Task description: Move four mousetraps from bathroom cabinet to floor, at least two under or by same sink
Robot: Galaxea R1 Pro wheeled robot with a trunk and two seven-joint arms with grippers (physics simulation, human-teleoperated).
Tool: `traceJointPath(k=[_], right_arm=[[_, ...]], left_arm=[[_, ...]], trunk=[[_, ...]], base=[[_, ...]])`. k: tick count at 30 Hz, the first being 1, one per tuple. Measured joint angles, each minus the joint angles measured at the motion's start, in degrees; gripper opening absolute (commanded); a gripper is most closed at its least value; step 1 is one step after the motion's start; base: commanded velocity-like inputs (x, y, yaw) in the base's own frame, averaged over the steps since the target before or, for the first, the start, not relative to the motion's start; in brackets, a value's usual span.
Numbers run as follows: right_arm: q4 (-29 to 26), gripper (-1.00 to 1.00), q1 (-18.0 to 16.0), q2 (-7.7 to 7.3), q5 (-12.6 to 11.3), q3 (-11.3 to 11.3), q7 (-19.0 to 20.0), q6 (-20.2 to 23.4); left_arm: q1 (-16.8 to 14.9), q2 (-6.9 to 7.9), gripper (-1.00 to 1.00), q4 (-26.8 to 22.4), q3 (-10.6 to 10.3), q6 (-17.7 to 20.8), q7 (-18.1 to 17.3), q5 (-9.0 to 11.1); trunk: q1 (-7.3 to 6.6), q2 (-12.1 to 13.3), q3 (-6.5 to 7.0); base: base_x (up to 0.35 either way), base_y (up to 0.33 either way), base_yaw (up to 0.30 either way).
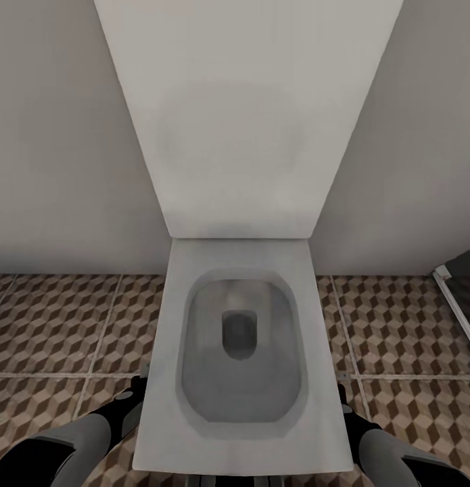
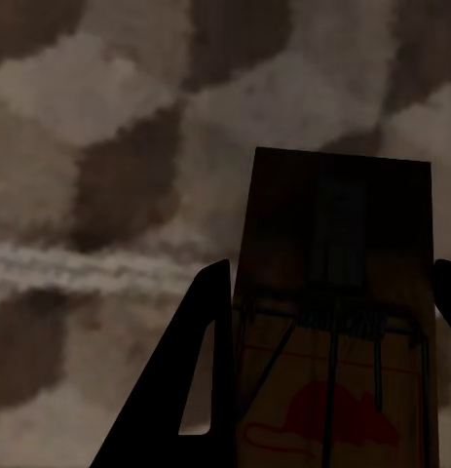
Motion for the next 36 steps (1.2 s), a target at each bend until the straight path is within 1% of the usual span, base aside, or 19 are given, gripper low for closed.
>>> traceJointPath(k=[5, 13, 16, 22, 24, 31, 36], right_arm=[[0.00, -1.00, 0.05, -0.05, -0.14, -0.01, -0.02, -0.01], [0.00, -1.00, 0.04, -0.68, -0.39, -0.02, -0.02, -0.06], [0.00, -1.00, 0.05, -1.17, -0.47, -0.02, -0.02, -0.08], [0.00, -1.00, 0.05, -2.97, -0.70, -0.11, -0.02, -0.18], [0.00, -1.00, 0.05, -3.22, -0.73, -0.14, -0.02, -0.35], [0.00, -1.00, 0.05, -3.44, -0.96, -0.21, -0.41, -0.52], [0.00, -1.00, 0.05, -3.47, -2.30, -0.24, -0.64, -1.23]], left_arm=[[0.00, 0.00, -1.00, 0.00, 0.00, 0.01, 0.00, 0.03], [0.00, 0.03, -1.00, 0.08, 0.00, 0.01, 0.00, 0.10], [0.00, 0.19, -1.00, 0.08, 0.01, 0.02, -0.02, 0.12], [0.00, 1.26, -1.00, 0.09, -0.06, 0.01, -0.07, 0.13], [0.00, 1.36, -1.00, 0.09, -0.08, 0.01, -0.07, 0.11], [0.00, 1.41, -1.00, 0.09, -0.09, 0.01, -0.07, 0.11], [0.00, 1.41, -1.00, 0.09, -0.08, 0.01, -0.07, 0.10]], trunk=[[0.00, 0.00, 0.00], [0.00, 0.00, 0.00], [0.00, 0.00, 0.00], [0.00, 0.00, 0.00], [0.00, 0.00, 0.00], [0.00, 0.00, 0.00], [0.00, 0.00, 0.00]], base=[[0.000, 0.000, 0.000], [0.000, 0.000, 0.000], [0.000, 0.000, 0.000], [0.000, 0.000, 0.000], [0.000, 0.000, 0.000], [0.000, 0.000, 0.000], [0.000, 0.000, 0.000]])
